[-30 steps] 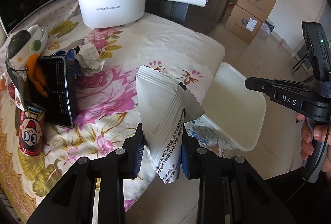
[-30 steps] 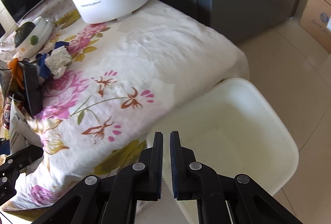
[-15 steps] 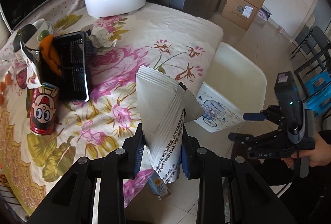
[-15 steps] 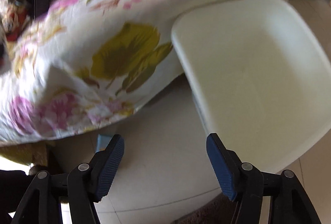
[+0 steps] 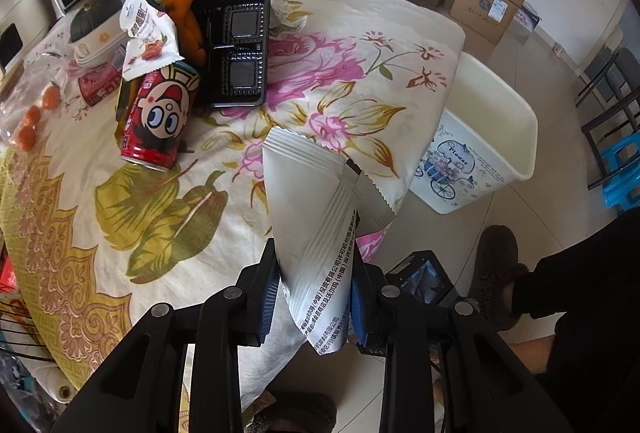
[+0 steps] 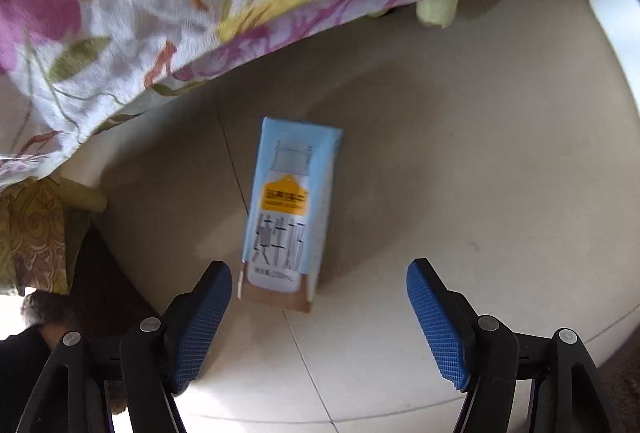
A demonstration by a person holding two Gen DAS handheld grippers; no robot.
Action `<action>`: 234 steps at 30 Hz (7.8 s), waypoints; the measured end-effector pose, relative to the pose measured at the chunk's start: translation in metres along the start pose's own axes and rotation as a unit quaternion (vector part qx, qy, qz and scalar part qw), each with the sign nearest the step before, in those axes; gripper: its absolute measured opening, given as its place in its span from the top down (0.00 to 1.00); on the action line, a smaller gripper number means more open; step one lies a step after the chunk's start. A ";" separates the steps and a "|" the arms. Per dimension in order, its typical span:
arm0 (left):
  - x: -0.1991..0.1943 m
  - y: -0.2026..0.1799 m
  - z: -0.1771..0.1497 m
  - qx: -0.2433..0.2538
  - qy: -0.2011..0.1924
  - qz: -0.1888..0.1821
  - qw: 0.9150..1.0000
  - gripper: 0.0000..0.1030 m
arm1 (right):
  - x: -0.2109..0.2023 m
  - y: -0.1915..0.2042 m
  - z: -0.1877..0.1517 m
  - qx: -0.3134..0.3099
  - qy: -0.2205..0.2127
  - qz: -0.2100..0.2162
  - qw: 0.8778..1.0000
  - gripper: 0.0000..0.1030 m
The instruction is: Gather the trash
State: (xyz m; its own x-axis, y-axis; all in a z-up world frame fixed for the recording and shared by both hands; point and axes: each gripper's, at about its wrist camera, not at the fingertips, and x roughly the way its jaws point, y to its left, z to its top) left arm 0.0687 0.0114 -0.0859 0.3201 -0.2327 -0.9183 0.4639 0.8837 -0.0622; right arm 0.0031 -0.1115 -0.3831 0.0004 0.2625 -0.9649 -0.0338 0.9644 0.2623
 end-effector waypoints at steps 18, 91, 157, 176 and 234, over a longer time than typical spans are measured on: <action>-0.029 0.028 -0.015 -0.028 -0.032 -0.005 0.999 0.69 | 0.074 0.035 0.001 0.060 -0.007 -0.035 0.998 0.32; 0.101 -0.207 0.155 0.051 -0.061 -0.104 0.991 0.67 | -0.351 -0.256 0.045 0.146 -0.214 -0.042 0.965 0.47; -0.043 0.104 0.046 -0.179 -0.142 0.066 0.971 0.00 | -0.359 0.002 0.139 -0.032 -0.294 -0.060 0.953 0.14; 0.025 0.115 0.078 -0.127 -0.087 0.035 0.987 0.15 | -0.339 0.014 0.171 -0.018 -0.273 -0.043 0.961 0.13; 0.026 0.112 0.015 -0.147 0.063 -0.044 0.986 0.46 | -0.268 0.070 0.208 0.022 -0.229 0.069 0.971 0.31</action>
State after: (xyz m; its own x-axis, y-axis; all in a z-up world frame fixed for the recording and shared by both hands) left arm 0.1417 0.0983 -0.1112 0.1762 -0.2775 -0.9445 0.2189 0.9465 -0.2372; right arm 0.2082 -0.1076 -0.1038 0.4432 0.3659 -0.8184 -0.0222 0.9171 0.3980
